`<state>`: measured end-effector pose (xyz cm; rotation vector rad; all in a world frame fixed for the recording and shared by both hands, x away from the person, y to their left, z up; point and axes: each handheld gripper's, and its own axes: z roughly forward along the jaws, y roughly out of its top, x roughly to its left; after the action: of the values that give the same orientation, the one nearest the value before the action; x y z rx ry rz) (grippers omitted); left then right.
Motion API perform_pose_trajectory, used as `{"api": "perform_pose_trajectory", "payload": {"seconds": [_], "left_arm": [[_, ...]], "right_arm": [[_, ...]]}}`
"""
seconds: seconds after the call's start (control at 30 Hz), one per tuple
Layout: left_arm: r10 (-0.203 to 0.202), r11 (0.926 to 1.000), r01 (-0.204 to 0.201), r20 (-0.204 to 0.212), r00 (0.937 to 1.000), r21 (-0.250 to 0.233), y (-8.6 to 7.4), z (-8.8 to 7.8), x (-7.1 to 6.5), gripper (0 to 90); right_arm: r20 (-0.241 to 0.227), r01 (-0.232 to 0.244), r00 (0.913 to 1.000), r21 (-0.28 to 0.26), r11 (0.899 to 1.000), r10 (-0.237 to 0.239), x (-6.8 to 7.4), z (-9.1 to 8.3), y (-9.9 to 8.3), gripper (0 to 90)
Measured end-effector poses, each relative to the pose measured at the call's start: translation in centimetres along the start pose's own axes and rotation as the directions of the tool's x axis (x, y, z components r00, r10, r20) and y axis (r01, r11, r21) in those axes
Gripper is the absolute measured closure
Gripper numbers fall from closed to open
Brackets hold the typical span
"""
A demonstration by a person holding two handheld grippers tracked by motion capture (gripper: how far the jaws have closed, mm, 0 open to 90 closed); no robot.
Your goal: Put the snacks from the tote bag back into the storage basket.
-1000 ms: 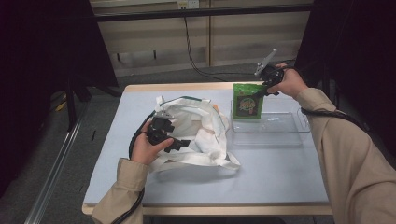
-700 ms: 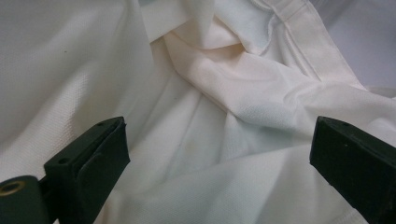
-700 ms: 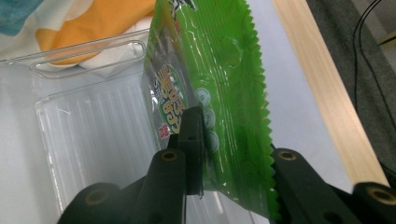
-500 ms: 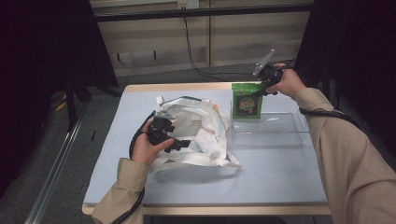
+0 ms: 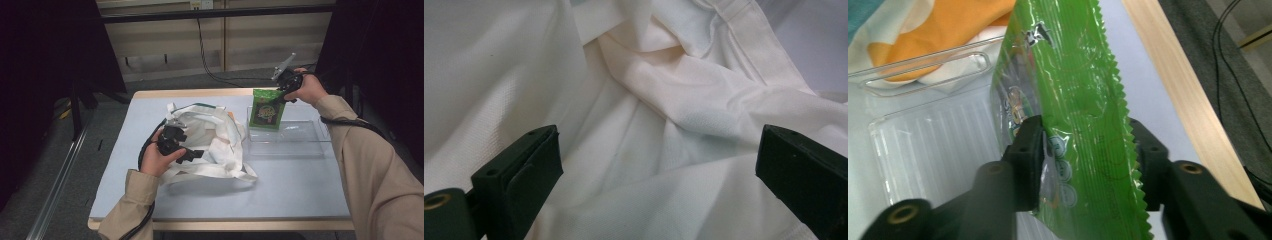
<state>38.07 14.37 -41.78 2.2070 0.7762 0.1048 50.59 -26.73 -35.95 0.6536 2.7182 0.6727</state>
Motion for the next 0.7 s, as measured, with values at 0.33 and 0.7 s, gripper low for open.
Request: {"api": "perform_pose_trajectory", "payload": {"seconds": [0.33, 0.7], "left_arm": [[0.001, 1.0, -0.001, -0.002, 1.0, -0.005, 0.08, -0.1, -0.14, 4.4], [0.01, 1.0, -0.01, -0.005, 0.9999, -0.002, 0.18, -0.26, -0.19, 4.4]], "right_arm": [[0.003, -0.018, 0.9998, -0.005, 1.0, 0.018, 0.02, -0.14, -0.11, 45.2], [0.002, -0.081, 0.9967, -0.012, 0.997, 0.081, 0.02, -0.27, -0.42, 32.0]]}}
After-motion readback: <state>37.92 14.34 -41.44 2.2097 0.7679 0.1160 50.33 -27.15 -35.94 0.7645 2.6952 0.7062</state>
